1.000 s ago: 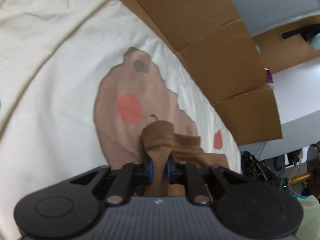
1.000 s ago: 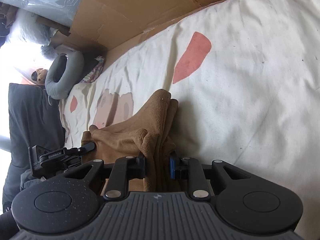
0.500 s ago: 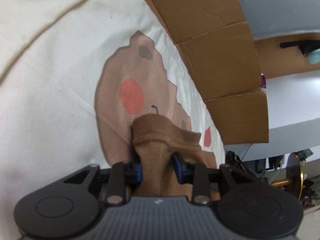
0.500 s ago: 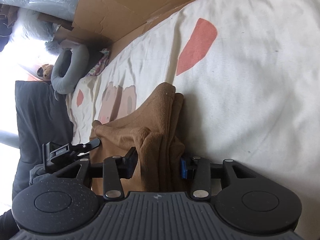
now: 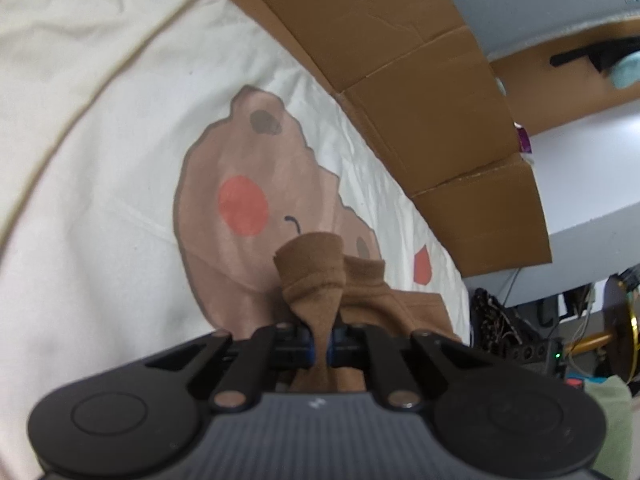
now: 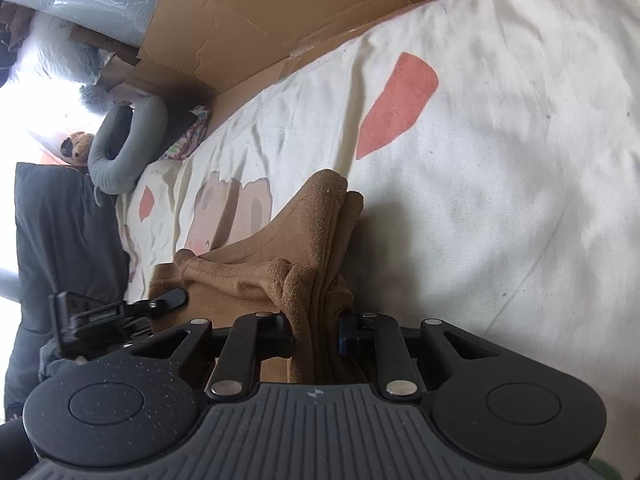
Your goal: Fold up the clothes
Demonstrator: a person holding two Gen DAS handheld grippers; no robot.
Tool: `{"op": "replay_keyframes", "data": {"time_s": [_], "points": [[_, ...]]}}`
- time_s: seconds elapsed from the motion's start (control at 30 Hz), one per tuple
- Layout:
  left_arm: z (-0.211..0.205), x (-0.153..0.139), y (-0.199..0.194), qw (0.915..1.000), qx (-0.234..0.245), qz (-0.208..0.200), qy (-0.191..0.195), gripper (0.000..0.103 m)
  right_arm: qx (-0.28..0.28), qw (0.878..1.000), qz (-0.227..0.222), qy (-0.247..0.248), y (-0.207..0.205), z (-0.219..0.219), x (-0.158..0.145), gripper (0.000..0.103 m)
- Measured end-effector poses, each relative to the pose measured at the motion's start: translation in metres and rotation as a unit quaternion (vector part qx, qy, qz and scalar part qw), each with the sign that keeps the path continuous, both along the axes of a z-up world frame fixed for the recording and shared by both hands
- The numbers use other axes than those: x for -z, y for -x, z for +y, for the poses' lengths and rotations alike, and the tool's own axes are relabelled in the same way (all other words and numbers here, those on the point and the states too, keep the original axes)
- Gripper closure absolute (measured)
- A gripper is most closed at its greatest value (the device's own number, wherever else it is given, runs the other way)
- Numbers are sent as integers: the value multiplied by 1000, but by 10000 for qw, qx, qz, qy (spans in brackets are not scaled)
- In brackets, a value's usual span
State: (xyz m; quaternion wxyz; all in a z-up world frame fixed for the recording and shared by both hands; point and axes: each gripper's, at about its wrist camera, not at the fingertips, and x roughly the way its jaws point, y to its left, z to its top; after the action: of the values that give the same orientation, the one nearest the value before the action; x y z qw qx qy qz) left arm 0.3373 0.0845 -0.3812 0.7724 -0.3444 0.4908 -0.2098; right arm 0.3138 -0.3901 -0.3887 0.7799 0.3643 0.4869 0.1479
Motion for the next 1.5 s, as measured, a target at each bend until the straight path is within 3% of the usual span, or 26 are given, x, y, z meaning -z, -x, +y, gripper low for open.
{"op": "replay_keyframes", "data": {"time_s": [0.23,0.63,0.83,1.1,1.5], "points": [[-15,-34,11,9985,-145,-28,-533,98,-117,9966,20,811,-1,25,-32,86],[-42,-124,58,9895,-488,50,-1356,98,-14,9876,27,1571,22,62,-114,88],[-49,-172,67,9866,-372,59,-1589,98,55,9862,-46,1654,48,69,-159,88],[-49,-233,86,9867,-479,-129,-1550,99,41,9852,-486,1642,85,75,-223,89],[-60,-342,106,9814,-519,-821,-1657,99,220,9792,-1174,1639,115,69,-327,89]]}}
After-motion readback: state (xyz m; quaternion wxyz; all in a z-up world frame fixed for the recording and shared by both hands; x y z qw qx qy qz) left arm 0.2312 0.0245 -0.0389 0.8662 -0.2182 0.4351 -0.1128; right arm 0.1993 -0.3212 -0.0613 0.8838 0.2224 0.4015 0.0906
